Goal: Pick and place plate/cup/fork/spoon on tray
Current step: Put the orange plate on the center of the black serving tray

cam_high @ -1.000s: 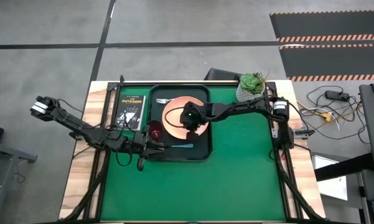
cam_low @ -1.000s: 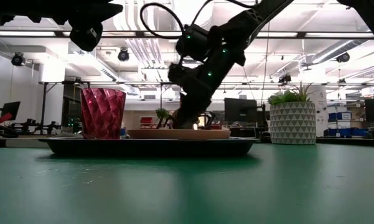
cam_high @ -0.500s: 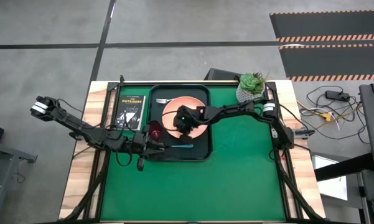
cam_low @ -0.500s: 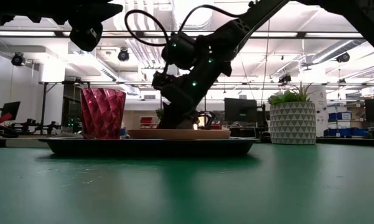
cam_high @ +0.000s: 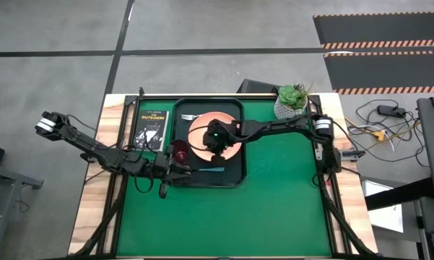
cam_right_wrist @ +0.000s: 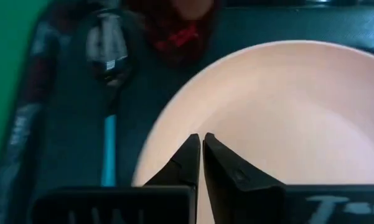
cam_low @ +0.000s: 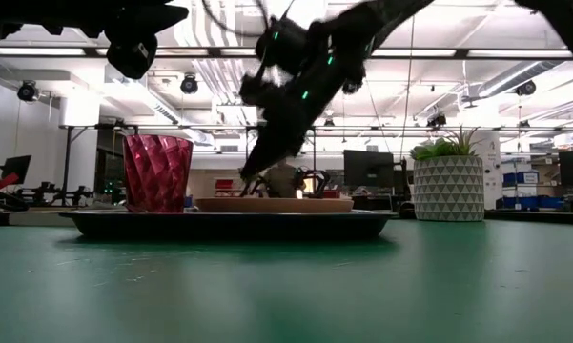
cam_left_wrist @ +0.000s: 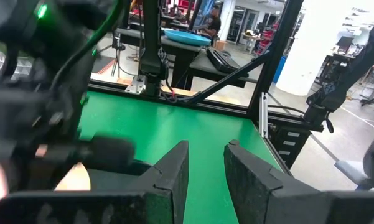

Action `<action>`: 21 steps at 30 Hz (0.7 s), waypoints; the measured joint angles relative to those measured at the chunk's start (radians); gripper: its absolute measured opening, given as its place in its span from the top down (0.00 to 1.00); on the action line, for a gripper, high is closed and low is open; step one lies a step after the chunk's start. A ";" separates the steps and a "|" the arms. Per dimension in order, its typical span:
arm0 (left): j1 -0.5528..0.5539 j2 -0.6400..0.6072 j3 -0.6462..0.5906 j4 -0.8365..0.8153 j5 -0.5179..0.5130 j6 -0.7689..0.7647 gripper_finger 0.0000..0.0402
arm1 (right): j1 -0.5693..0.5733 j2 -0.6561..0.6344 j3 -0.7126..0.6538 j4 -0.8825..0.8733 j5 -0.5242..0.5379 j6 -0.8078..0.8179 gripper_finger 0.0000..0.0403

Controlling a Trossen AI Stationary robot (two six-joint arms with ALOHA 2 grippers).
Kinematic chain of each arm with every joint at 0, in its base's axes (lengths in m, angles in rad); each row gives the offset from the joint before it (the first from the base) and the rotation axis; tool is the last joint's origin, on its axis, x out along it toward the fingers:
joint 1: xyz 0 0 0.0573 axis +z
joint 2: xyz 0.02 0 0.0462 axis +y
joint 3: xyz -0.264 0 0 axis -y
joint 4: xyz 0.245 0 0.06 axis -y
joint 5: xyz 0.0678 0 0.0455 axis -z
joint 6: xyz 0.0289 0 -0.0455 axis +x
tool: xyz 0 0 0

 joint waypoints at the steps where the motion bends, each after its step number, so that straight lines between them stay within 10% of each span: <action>1: 0.000 0.000 0.000 0.000 0.001 0.000 0.79 | 0.002 -0.025 0.000 -0.042 0.002 -0.011 0.98; 9: -0.003 0.000 0.000 -0.006 0.002 -0.026 0.79 | -0.037 -0.216 -0.020 -0.488 0.094 -0.009 0.98; 21: -0.002 0.000 0.000 0.000 0.002 -0.025 0.79 | -0.159 -0.248 -0.200 -0.515 0.201 0.038 0.98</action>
